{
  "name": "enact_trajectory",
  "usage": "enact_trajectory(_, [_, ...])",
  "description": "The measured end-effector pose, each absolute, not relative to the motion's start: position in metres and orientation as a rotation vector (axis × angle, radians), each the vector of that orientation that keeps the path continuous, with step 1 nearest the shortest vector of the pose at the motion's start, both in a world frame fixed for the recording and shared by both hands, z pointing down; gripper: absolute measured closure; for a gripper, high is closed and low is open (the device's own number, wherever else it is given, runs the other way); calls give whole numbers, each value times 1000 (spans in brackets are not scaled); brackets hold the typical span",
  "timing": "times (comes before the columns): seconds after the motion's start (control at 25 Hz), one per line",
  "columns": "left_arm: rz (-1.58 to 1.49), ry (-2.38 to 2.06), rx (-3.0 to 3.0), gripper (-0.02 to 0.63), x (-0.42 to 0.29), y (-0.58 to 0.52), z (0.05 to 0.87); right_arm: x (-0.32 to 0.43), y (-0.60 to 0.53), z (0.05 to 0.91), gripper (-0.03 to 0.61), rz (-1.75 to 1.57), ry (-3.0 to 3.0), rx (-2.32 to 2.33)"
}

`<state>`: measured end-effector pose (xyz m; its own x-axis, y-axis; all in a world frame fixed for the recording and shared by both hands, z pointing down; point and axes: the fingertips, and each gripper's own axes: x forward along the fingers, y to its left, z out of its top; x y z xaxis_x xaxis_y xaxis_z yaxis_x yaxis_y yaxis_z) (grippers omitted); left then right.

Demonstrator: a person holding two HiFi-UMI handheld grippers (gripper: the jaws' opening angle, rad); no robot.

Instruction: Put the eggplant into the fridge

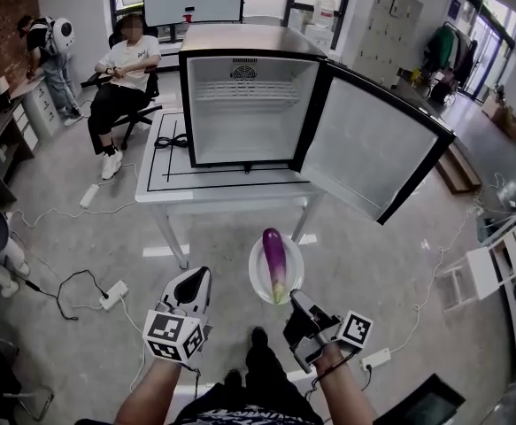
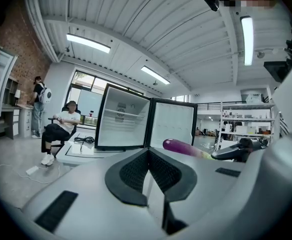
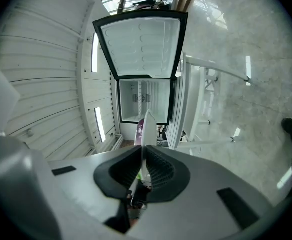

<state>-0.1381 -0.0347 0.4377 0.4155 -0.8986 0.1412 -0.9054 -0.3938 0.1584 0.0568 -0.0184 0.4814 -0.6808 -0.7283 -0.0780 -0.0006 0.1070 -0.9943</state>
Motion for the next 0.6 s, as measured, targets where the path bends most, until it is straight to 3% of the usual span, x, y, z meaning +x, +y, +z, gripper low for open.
enact_trajectory(0.6, [78, -1688, 2429, 604, -124, -146, 447, 40, -162, 491, 555, -1707, 1903, -582])
